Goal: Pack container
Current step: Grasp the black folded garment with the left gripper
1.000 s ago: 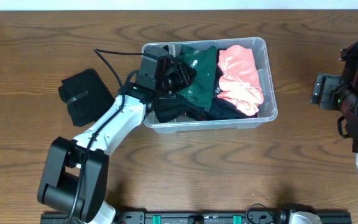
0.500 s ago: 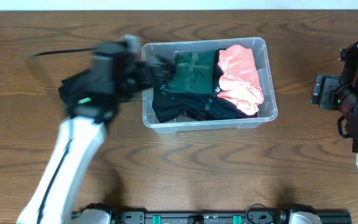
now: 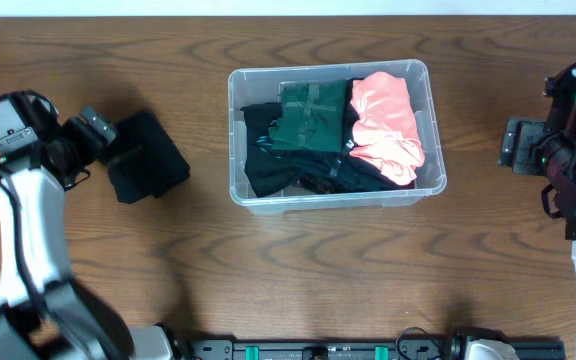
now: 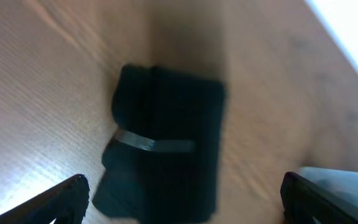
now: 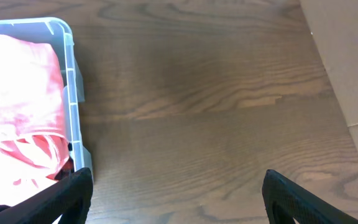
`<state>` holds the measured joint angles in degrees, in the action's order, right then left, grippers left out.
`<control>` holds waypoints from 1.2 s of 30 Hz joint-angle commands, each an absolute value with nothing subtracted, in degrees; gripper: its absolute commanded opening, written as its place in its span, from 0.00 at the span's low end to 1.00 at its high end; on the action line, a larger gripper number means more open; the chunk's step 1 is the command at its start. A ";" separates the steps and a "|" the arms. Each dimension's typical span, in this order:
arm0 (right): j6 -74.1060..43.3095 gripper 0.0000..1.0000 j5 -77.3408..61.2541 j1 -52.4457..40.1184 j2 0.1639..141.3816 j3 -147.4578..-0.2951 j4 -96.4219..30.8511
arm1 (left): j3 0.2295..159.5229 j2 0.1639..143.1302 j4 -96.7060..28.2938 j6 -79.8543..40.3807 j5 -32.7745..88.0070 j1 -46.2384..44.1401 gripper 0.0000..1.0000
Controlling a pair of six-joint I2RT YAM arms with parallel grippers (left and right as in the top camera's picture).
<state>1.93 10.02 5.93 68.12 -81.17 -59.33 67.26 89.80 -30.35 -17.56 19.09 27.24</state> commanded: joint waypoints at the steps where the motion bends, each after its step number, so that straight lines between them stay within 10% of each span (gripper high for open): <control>1: 2.39 0.85 10.04 6.35 68.49 -80.82 -59.31 | 66.87 98.54 -29.10 -13.72 27.18 29.47 0.98; 11: 2.39 0.85 10.04 6.35 68.51 -80.82 -59.11 | 66.87 112.09 -25.85 -12.51 35.38 28.60 0.99; 13: 2.39 0.85 10.04 6.35 68.51 -80.82 -59.11 | 66.87 112.05 -25.98 -12.47 35.44 28.29 0.76; 16: 2.39 0.85 10.04 6.35 68.51 -80.82 -59.13 | 66.89 111.48 -27.18 -12.47 35.77 28.25 0.08; 36: 2.37 0.85 10.02 6.35 68.51 -80.82 -59.00 | 66.89 70.74 -32.51 -10.57 41.67 11.68 0.06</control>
